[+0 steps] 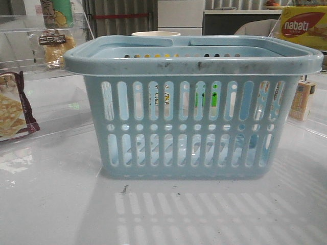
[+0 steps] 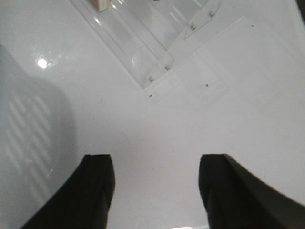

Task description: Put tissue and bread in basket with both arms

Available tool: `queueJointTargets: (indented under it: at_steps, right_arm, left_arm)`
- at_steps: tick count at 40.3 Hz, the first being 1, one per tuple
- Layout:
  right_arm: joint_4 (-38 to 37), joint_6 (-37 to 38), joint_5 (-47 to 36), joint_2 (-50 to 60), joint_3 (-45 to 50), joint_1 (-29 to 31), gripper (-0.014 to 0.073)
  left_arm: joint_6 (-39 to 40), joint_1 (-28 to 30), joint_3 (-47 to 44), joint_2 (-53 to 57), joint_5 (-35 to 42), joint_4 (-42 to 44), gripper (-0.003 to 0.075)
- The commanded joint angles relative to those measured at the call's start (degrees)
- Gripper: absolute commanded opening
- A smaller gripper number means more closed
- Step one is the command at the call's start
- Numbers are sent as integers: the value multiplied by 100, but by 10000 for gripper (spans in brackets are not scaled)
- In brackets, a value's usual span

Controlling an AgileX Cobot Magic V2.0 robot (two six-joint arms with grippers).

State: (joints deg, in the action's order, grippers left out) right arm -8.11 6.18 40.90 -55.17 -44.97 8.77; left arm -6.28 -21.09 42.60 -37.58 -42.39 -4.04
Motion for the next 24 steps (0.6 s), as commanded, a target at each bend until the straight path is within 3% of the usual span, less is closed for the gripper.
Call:
queueJointTargets:
  at_steps: [1, 24]
  right_arm:
    - [-101, -9, -398, -560, -686, 149, 507]
    - [-271, -9, -411, -4023, -3732, 156, 507]
  left_arm:
    - [-13, -55, 156, -24, 446, -59, 413]
    - [-13, -55, 156, -24, 446, -59, 272]
